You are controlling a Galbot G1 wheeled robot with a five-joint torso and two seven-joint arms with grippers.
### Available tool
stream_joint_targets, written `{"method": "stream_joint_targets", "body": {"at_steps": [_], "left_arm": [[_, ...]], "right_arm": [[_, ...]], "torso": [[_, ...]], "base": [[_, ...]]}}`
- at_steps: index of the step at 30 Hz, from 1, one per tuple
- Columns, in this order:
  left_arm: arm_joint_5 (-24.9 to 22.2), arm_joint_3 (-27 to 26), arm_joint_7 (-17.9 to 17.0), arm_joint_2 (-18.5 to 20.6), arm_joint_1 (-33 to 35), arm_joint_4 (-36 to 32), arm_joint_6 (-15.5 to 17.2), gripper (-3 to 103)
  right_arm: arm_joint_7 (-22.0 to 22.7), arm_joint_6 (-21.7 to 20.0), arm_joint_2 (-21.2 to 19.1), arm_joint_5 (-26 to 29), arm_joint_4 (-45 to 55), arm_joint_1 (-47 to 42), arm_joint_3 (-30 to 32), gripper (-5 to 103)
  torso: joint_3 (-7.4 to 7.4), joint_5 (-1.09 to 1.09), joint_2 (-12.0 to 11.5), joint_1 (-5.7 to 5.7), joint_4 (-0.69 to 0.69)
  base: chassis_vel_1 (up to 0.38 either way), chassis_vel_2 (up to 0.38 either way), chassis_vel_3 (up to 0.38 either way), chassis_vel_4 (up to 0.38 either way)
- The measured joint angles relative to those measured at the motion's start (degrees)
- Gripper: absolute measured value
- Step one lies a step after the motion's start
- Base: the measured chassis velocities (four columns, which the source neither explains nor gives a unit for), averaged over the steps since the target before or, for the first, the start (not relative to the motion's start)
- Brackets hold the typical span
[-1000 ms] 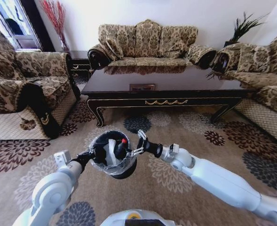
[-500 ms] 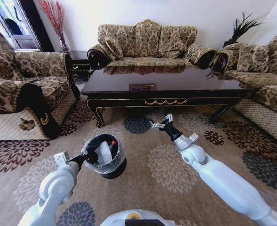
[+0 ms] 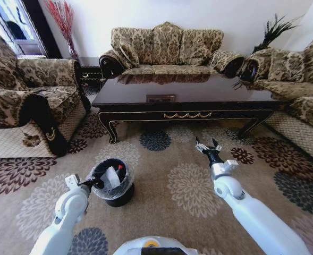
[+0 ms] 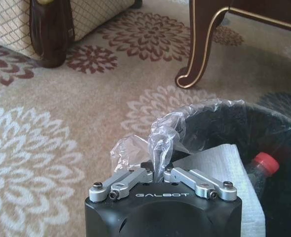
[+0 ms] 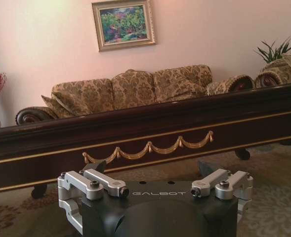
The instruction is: Move to the front of the table and pick up the trash from the floor, then place it into the trash bin.
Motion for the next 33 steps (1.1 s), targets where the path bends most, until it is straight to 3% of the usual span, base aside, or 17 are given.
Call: {"method": "stream_joint_targets", "body": {"at_steps": [11, 25, 33], "left_arm": [[1.29, 2.16, 4.66, -0.75, -4.04, 5.82, -2.0, 4], [1.37, 5.11, 4.48, -2.38, -6.58, 8.72, -2.09, 4], [4.86, 6.87, 4.62, -3.34, -5.78, 9.67, -2.37, 4]], "right_arm": [[-1.46, 1.32, 3.05, -3.27, 1.59, -7.69, 5.3, 100], [-1.92, 1.52, 4.08, -4.45, 1.53, -8.84, 6.19, 100], [-1.96, 1.6, 4.6, -4.58, 0.58, -7.79, 5.16, 100]], "torso": [[0.0, -0.02, 0.0, 0.0, 0.0], [0.0, -0.01, 0.0, 0.0, 0.01], [0.0, 0.0, 0.0, 0.0, 0.01]], "base": [[0.0, 0.0, 0.0, 0.0], [0.0, 0.0, 0.0, 0.0], [0.0, 0.0, 0.0, 0.0]]}}
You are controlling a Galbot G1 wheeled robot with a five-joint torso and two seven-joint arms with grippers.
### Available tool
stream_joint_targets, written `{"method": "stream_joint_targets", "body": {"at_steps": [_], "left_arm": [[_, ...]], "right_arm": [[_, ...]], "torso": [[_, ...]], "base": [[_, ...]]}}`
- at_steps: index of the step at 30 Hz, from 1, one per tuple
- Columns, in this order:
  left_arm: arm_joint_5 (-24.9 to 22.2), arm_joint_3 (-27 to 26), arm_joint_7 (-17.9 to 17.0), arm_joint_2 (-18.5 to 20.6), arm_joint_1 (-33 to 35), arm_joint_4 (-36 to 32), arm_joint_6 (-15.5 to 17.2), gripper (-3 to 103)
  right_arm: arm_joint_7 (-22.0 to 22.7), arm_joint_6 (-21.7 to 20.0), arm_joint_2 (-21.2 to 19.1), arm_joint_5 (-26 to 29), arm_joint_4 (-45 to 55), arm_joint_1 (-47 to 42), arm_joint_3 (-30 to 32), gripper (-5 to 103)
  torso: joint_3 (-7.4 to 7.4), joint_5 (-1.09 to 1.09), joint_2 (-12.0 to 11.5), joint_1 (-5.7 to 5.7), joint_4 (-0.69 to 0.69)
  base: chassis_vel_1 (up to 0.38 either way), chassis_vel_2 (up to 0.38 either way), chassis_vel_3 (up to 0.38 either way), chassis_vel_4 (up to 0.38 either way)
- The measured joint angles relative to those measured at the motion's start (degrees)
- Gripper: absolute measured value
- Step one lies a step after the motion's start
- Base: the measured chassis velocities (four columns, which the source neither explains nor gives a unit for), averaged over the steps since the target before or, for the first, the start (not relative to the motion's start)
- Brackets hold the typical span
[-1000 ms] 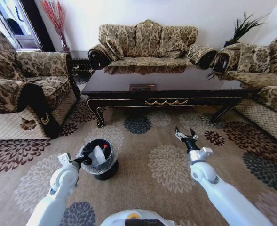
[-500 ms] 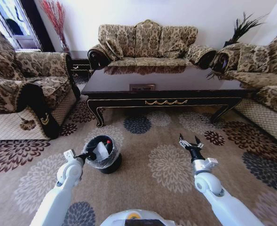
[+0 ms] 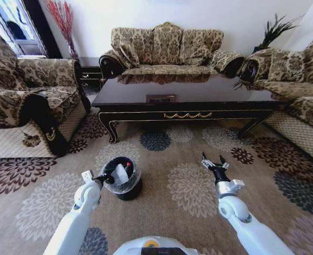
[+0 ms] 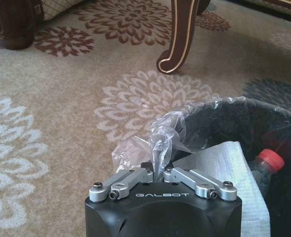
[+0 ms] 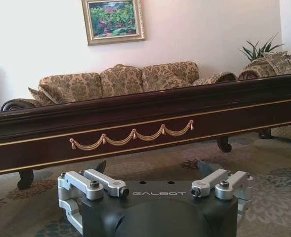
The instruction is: Move to the front of the table and pick up the trash from the floor, then place it into the trash bin.
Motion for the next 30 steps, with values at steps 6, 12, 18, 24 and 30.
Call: {"method": "stream_joint_targets", "body": {"at_steps": [6, 12, 18, 24, 30], "left_arm": [[1.14, -0.8, 0.06, 0.46, 1.14, -0.27, -0.15, 5], [2.04, -1.64, 0.52, 0.66, 2.98, -3.6, -1.05, 21], [2.08, -4.46, -0.06, 2.91, 5.22, -12.02, -1.7, 48], [1.74, -8.63, -1.81, 3.67, 9.58, -19.57, -1.86, 70], [3.78, -13.83, -0.21, 1.93, 13.86, -23.73, -5.26, 91]], "right_arm": [[-0.14, 0.17, 0.16, -0.1, -0.35, 0.3, -0.11, 100], [-0.17, 0.23, 0.42, -0.21, -0.39, 0.44, -0.2, 100], [-0.14, 0.24, 0.55, -0.19, 0.05, 0.47, 0.09, 100], [-0.13, 0.47, 1.15, -0.34, 1.07, -0.23, 1.04, 100], [-0.2, 0.86, 1.73, -1.78, 2.44, -1.24, 2.69, 100]], "torso": [[0.0, -0.02, 0.0, 0.0, -0.01], [0.0, -0.02, 0.0, 0.0, -0.01], [0.0, -0.01, 0.0, 0.0, 0.01], [0.0, -0.01, 0.0, 0.0, 0.0], [0.0, -0.01, 0.0, 0.0, 0.0]], "base": [[0.0, 0.0, 0.0, 0.0], [0.0, 0.0, 0.0, 0.0], [0.0, 0.0, 0.0, 0.0], [0.0, 0.0, 0.0, 0.0], [0.0, 0.0, 0.0, 0.0]]}}
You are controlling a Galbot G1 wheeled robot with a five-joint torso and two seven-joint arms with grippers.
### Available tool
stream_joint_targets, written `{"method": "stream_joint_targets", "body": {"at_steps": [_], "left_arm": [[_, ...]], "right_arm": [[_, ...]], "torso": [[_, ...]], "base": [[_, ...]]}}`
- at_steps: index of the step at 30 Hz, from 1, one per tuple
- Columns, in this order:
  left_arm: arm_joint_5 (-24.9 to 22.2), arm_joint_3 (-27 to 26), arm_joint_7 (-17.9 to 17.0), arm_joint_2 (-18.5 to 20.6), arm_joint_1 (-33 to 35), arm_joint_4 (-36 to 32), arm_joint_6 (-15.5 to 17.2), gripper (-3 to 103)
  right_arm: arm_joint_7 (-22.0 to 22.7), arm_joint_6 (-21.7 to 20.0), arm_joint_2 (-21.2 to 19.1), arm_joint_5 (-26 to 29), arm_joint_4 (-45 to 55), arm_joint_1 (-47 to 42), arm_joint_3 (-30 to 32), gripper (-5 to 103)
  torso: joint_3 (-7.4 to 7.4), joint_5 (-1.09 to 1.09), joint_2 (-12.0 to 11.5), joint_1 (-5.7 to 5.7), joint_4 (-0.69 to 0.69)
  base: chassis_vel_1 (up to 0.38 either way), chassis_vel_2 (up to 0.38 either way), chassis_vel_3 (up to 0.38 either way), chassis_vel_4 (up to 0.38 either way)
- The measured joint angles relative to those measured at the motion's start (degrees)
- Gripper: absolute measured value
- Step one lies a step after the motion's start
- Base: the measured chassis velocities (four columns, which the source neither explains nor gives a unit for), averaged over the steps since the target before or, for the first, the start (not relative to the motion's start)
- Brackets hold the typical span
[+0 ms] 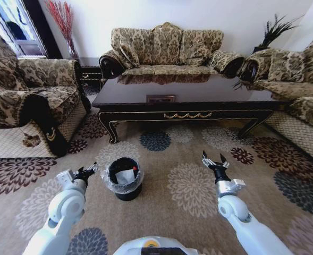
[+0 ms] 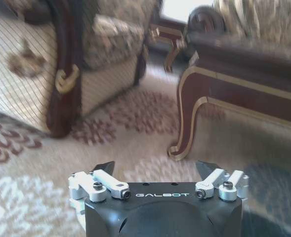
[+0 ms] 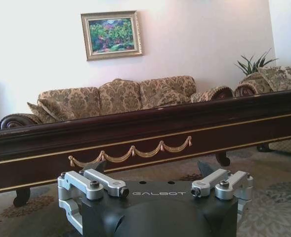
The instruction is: Move to the front of the table and pick up the trash from the floor, then place it into the trash bin.
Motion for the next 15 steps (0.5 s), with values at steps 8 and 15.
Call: {"method": "stream_joint_targets", "body": {"at_steps": [8, 15], "left_arm": [[18.17, -6.62, 15.73, -0.49, 9.05, -1.92, -16.54, 100], [26.29, -4.86, 23.47, -2.92, 11.82, -0.15, -27.62, 100]], "right_arm": [[-3.43, 2.1, -0.83, -0.87, 3.09, -1.57, 1.48, 100], [-9.74, 6.67, 0.94, -5.68, 7.13, -7.07, 6.52, 100]], "torso": [[0.0, 0.0, 0.0, 0.0, 0.01], [0.0, -0.01, 0.0, 0.0, -0.04]], "base": [[0.0, 0.0, 0.0, 0.0], [0.0, 0.0, 0.0, 0.0]]}}
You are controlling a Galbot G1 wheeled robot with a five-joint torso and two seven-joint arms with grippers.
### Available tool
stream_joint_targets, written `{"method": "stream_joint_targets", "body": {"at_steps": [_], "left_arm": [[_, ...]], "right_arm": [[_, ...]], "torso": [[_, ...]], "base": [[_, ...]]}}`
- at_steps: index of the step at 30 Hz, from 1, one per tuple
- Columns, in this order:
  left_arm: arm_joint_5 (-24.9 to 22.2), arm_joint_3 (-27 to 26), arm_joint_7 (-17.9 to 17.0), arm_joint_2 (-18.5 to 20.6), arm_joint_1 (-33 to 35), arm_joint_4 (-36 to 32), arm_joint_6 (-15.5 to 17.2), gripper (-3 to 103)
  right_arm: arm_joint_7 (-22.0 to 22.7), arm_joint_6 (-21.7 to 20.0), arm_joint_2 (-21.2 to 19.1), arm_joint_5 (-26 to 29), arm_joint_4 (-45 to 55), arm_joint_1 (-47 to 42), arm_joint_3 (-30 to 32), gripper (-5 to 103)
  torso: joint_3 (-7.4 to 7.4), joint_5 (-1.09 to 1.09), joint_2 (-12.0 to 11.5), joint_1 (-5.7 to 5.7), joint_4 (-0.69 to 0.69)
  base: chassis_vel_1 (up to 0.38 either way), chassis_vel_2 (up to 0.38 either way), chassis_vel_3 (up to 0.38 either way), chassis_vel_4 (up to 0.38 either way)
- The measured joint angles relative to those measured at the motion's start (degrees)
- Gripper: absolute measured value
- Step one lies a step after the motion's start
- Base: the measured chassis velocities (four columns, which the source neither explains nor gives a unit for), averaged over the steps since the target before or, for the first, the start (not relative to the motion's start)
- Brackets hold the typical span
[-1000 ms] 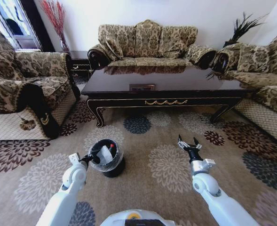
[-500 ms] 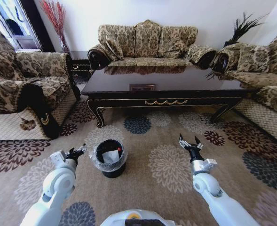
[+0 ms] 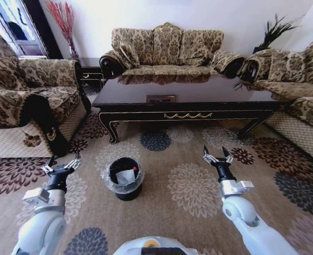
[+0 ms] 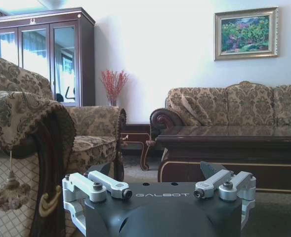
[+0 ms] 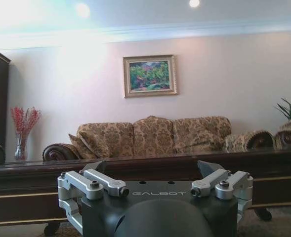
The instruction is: Move to the front of the table and pick up the trash from the floor, then place it into the trash bin.
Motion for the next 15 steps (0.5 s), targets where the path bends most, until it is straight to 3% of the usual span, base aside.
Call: {"method": "stream_joint_targets", "body": {"at_steps": [3, 4, 5, 10, 15], "left_arm": [[2.56, 0.66, 0.55, -2.01, 1.43, 0.14, -2.05, 100], [5.76, 0.8, 1.47, -4.68, 3.42, 0.21, -5.2, 100], [6.49, 0.87, 1.66, -6.06, 4.67, 0.03, -6.38, 100], [5.42, 1.05, 1.12, -7.51, 6.47, -1.47, -6.98, 100], [3.69, 0.76, 0.01, -6.54, 7.07, -4.33, -5.33, 100]], "right_arm": [[-2.66, 1.38, 0.44, -2.0, 0.12, -1.32, 1.23, 100], [-4.78, 2.73, 0.54, -3.37, 0.12, -2.08, 1.58, 100], [-5.49, 3.19, 0.54, -3.77, 0.11, -2.38, 1.62, 100], [-5.99, 3.43, 0.47, -4.09, 0.13, -2.88, 1.52, 100], [-5.21, 1.95, -0.22, -4.17, -0.27, -2.71, 0.31, 100]], "torso": [[0.0, 0.01, 0.0, 0.0, 0.0], [0.0, 0.02, 0.0, 0.0, 0.04], [0.0, 0.01, 0.0, 0.0, 0.06], [0.0, 0.02, 0.0, 0.0, 0.05], [0.0, 0.02, 0.0, 0.0, 0.04]], "base": [[0.0, 0.0, 0.0, 0.0], [0.0, 0.0, 0.0, 0.0], [0.0, 0.0, 0.0, 0.0], [0.0, 0.0, 0.0, 0.0], [0.0, 0.0, 0.0, 0.0]]}}
